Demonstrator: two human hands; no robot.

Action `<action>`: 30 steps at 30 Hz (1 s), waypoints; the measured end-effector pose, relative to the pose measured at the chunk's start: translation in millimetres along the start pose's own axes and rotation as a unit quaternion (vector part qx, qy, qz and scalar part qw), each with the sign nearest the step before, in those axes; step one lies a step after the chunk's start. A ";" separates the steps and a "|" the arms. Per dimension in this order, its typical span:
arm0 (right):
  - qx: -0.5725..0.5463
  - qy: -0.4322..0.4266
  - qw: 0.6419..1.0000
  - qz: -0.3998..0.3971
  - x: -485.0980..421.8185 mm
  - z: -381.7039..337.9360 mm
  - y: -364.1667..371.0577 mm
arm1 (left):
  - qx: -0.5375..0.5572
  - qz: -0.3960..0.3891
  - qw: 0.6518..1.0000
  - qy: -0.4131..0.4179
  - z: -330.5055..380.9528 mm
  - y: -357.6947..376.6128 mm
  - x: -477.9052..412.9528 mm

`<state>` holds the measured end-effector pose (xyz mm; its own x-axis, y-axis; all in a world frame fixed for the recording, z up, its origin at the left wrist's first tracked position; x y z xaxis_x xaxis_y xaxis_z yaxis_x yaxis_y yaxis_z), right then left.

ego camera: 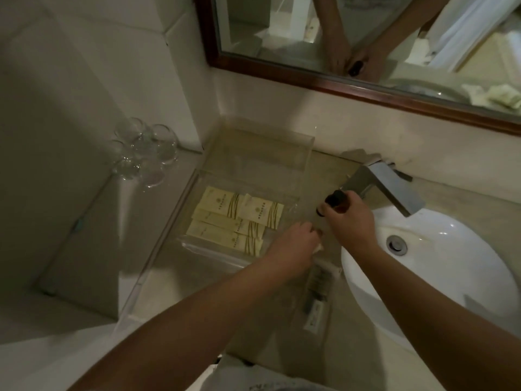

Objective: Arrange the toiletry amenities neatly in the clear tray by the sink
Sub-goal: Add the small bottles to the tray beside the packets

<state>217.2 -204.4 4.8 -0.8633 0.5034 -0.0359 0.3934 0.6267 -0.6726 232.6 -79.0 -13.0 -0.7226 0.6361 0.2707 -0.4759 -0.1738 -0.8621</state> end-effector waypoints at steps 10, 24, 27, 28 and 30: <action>-0.028 -0.047 0.994 -0.098 -2.2 -49.2 45.6 | 0.242 0.034 0.949 -0.201 -117.0 -27.4 63.1; 0.003 -0.040 0.994 -0.102 0.6 -54.2 55.7 | -0.014 0.006 0.984 -0.178 -94.7 -5.1 20.8; 0.000 -0.035 0.993 -0.116 1.4 -55.1 59.9 | -0.005 0.015 0.979 -0.202 -96.2 0.1 20.3; -0.001 -0.036 0.992 -0.119 1.9 -56.5 61.2 | 0.015 0.014 0.976 -0.216 -97.9 0.7 21.1; -0.005 -0.038 0.992 -0.120 2.8 -58.3 62.3 | 0.045 0.009 0.972 -0.232 -101.6 0.1 22.8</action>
<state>257.7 -129.2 5.8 -0.9537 0.2930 0.0683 0.1764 0.7286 -0.6618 267.0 11.8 -50.5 -0.8698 0.2290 0.4371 -0.4873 -0.2597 -0.8337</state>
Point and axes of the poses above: each hand's wrist, its own x-axis away from the middle knuckle, its own y-axis out of the palm, z = x × y, the point moved 7 cm from there along -x, towards the middle knuckle, and after that the axes turned 14 degrees about -y, right-handed, at the moved point
